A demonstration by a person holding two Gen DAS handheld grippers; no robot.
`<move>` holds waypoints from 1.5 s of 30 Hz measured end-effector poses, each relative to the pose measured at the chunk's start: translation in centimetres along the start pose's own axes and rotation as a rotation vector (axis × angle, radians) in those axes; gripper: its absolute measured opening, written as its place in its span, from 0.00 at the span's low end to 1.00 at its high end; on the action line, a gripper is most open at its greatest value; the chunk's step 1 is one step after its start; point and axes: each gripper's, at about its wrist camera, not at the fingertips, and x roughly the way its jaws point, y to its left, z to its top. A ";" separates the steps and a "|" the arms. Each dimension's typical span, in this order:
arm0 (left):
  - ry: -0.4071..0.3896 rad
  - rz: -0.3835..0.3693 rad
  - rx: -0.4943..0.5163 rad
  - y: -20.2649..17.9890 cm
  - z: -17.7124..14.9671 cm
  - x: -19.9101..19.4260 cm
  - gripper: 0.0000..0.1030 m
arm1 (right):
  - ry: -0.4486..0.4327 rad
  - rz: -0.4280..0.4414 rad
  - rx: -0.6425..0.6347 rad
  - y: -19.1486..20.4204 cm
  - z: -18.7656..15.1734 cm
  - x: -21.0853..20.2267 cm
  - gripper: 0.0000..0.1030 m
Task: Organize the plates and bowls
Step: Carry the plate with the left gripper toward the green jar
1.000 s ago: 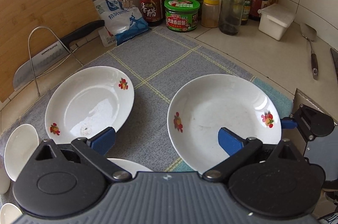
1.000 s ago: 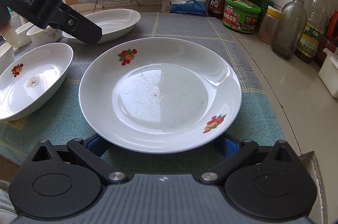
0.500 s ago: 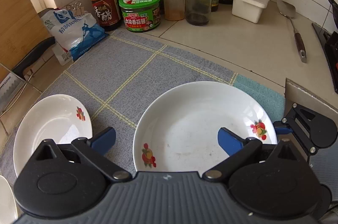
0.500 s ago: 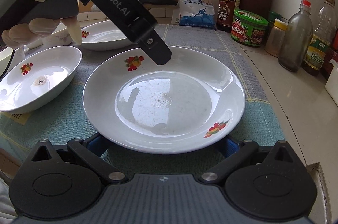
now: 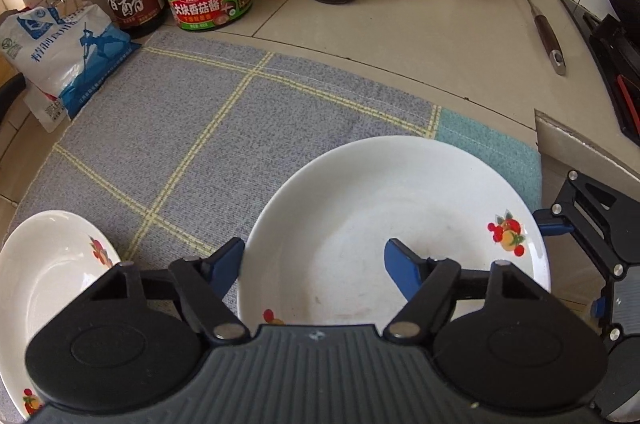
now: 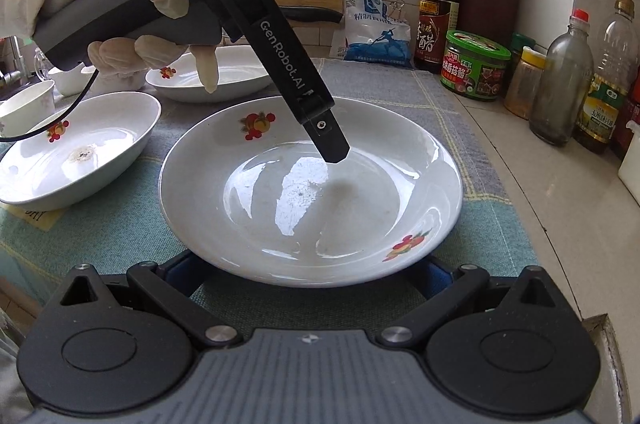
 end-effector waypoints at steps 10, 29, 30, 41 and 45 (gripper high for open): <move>0.079 -0.122 0.007 1.4 1.2 1.4 0.70 | 0.015 0.001 -0.003 0.1 0.3 0.1 1.00; 0.032 -0.154 -0.028 2.9 1.8 0.6 0.70 | 0.069 0.015 -0.040 -1.2 2.6 0.8 1.00; 0.027 -0.151 -0.032 3.1 2.0 0.5 0.70 | 0.068 0.015 -0.047 -1.4 2.8 1.0 1.00; -0.032 -0.112 -0.079 5.9 5.3 1.9 0.70 | 0.058 0.025 -0.091 -5.1 5.6 4.3 1.00; -0.047 -0.097 -0.088 6.6 6.4 2.7 0.70 | 0.069 0.031 -0.102 -6.4 6.3 5.7 1.00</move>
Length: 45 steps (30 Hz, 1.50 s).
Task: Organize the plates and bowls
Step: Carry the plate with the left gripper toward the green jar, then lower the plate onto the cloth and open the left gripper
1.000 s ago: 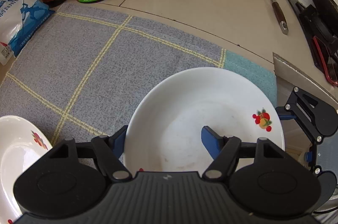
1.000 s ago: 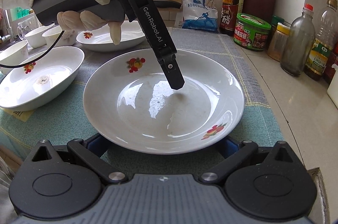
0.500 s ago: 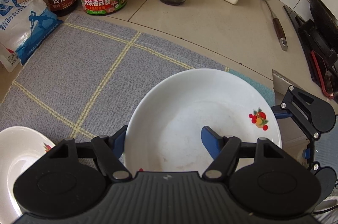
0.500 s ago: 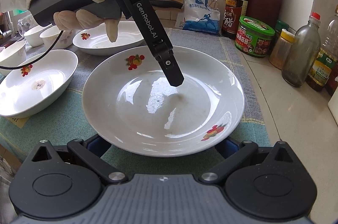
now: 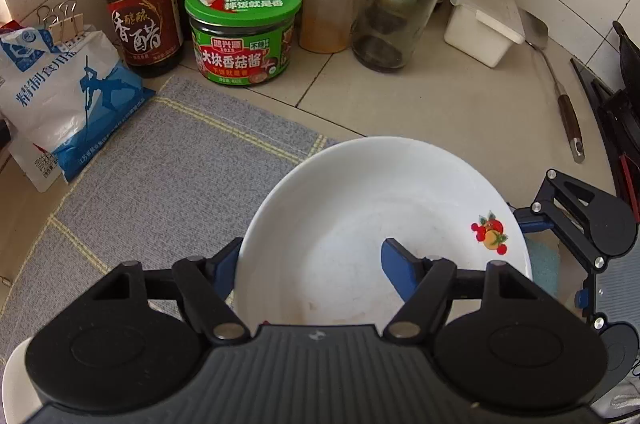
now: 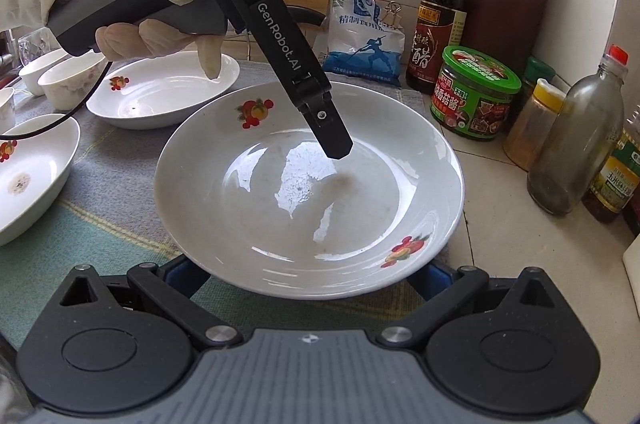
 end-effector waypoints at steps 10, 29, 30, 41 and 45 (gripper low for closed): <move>-0.010 0.023 -0.023 2.0 1.8 2.3 0.70 | 0.013 0.013 0.007 -2.5 0.8 2.5 1.00; -0.035 0.034 -0.049 2.6 2.1 2.9 0.85 | 0.018 -0.006 0.023 -2.8 0.9 3.0 1.00; -0.042 0.047 -0.044 2.5 2.1 2.6 0.85 | 0.015 -0.013 0.023 -2.7 0.8 2.9 1.00; -0.176 0.119 -0.019 -0.4 -0.1 -4.9 0.87 | 0.007 -0.085 0.094 -1.2 0.6 -0.3 1.00; -0.253 0.179 -0.018 -2.4 -2.2 -8.6 0.89 | 0.009 -0.099 0.125 0.1 0.4 -1.7 1.00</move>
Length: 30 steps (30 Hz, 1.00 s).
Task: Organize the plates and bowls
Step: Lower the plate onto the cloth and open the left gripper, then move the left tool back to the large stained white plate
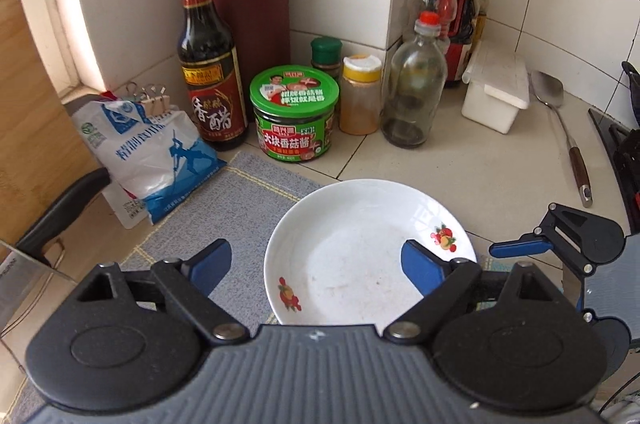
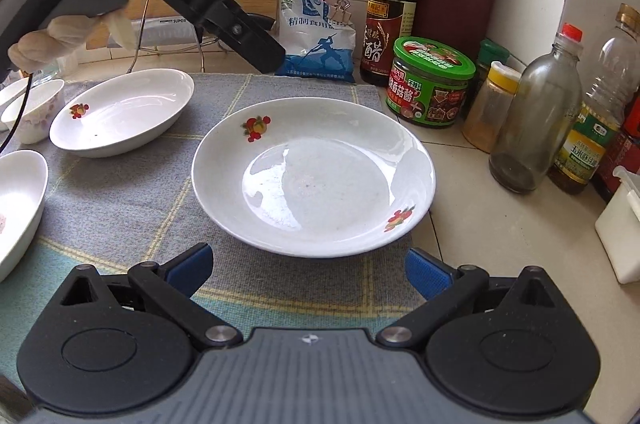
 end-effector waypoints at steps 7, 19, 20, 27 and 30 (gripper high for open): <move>-0.095 0.110 -0.050 -2.0 -4.5 -7.3 0.92 | -0.012 -0.009 0.003 2.6 -0.7 -2.7 1.00; -0.126 0.308 -0.180 -3.4 -15.1 -15.4 0.92 | -0.013 0.011 -0.057 8.3 -1.1 -5.3 1.00; -0.123 0.319 -0.193 -3.5 -15.8 -15.8 0.92 | -0.014 0.014 -0.061 8.8 -1.1 -5.4 1.00; -0.066 0.324 -0.299 -3.6 -21.0 -17.5 0.92 | 0.003 0.045 -0.099 12.3 -1.4 -5.7 1.00; -0.055 0.327 -0.317 -3.6 -22.9 -18.4 0.92 | 0.010 0.052 -0.116 13.6 -1.4 -5.7 1.00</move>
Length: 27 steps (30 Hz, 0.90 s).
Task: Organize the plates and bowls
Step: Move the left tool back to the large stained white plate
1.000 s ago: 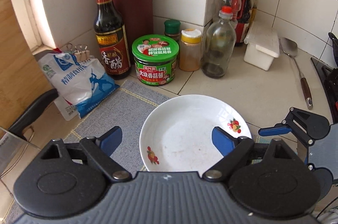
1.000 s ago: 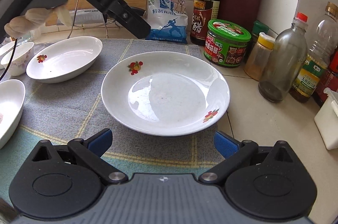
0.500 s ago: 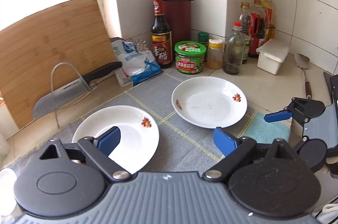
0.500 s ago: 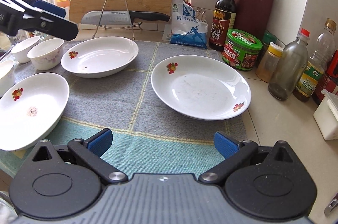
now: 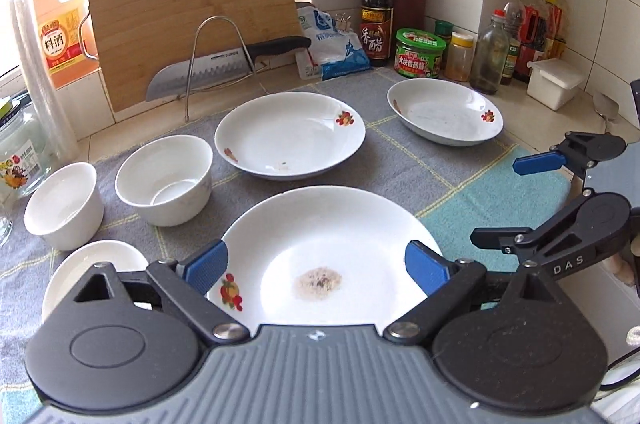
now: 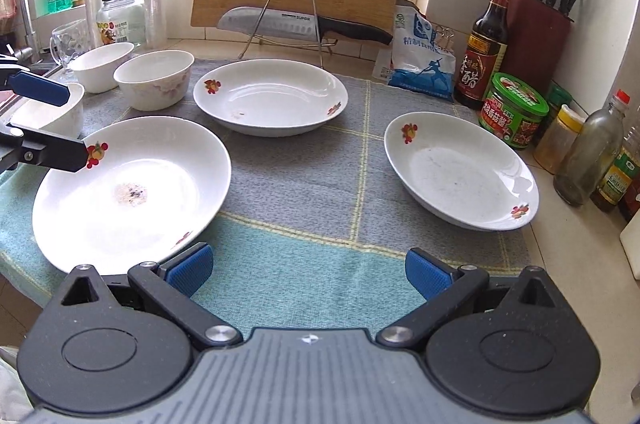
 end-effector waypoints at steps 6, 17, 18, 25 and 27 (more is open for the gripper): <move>0.022 0.002 -0.024 1.4 -2.4 -1.1 0.92 | -0.001 0.011 -0.033 2.4 0.5 -0.1 1.00; 0.060 -0.034 0.035 3.1 -5.6 -2.2 0.92 | 0.001 0.002 -0.048 5.5 1.3 -0.4 1.00; 0.068 -0.043 0.044 3.2 -6.0 -2.1 0.92 | 0.004 0.002 -0.043 5.7 1.3 -0.4 1.00; 0.134 -0.082 0.119 2.3 -8.3 0.4 0.92 | 0.035 0.039 -0.023 6.7 1.0 0.3 1.00; 0.136 -0.078 0.106 2.2 -8.4 0.9 0.92 | 0.037 0.048 -0.025 6.7 1.0 0.7 1.00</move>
